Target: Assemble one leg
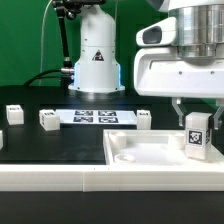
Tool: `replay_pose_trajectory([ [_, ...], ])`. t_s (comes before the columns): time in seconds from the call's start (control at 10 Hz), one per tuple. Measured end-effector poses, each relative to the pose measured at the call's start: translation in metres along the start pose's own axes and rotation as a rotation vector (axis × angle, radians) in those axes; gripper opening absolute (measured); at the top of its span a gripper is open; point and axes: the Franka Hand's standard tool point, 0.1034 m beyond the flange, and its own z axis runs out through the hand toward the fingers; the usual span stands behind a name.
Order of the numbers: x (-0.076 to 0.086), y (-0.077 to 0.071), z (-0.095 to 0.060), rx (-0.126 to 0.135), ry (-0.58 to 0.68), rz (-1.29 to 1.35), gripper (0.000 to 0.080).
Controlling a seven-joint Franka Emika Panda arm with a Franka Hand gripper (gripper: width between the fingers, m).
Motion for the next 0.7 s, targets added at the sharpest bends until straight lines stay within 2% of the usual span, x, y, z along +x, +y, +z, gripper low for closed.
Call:
replay_pose_trajectory([
  [0.2, 0.0008, 0.0, 0.0004, 0.011, -0.009, 0.238, 0.0291],
  [0.5, 0.0018, 0.0005, 0.0002, 0.019, -0.017, 0.307, 0.0291],
  [0.6, 0.0016, 0.0005, 0.0004, 0.019, -0.017, 0.259, 0.0384],
  [0.7, 0.0012, 0.0003, 0.0004, 0.019, -0.017, 0.234, 0.052],
])
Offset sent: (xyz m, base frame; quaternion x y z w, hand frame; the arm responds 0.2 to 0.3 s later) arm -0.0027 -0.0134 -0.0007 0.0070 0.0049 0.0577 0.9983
